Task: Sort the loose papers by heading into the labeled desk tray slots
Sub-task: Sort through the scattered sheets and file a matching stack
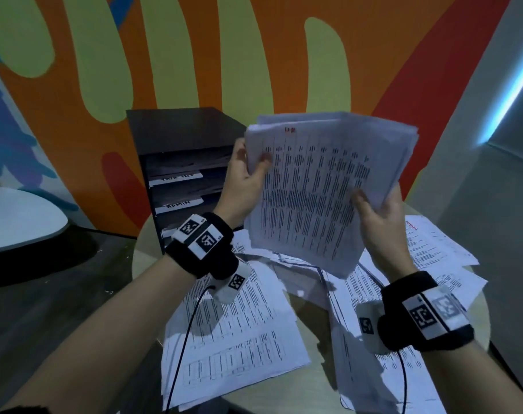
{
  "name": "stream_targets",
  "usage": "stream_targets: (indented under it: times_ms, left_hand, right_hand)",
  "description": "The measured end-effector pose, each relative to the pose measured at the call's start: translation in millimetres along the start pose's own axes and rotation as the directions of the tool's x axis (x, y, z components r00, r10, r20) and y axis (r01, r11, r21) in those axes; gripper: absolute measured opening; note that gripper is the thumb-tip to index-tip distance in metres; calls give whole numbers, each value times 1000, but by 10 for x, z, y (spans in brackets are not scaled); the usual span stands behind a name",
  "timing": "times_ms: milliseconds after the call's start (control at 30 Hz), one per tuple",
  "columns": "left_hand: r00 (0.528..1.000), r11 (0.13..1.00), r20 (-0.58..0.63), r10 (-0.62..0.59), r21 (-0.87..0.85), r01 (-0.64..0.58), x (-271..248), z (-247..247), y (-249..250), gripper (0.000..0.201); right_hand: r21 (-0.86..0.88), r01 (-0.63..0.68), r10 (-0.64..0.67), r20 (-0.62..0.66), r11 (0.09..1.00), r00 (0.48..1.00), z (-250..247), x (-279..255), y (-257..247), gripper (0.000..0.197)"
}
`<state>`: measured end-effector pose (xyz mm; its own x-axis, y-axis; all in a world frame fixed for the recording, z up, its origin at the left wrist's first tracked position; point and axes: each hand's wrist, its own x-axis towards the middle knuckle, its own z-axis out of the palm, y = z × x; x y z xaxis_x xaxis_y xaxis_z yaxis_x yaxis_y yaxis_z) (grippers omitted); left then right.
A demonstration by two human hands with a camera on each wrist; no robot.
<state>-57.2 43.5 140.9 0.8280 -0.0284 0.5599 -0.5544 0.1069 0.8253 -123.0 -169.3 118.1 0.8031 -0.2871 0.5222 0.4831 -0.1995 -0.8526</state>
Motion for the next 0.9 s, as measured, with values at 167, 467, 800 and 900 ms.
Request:
stream_targets:
  times_ms: [167,467,800,900]
  left_hand:
    - [980,981,76,-182,77,176,-115,-107,-318,26]
    - [874,722,80,-479,602,341,-205,-545,-590,32]
    - [774,152,-210,-597,918,366,-612,-1664,-850,20]
    - [784,168,-239,-573,902,398,-711,-1716,-998,37]
  right_hand:
    - [8,-192,192,51,981,980,-1,-54,218,46]
    - [-16,-329,327,-52,944,943,-50,-16,357,18]
    - [-286,-645,676,14,709,737,-366,-98,982,25]
    - [-382,-652,708,11,655,706,-323,-208,1112,30]
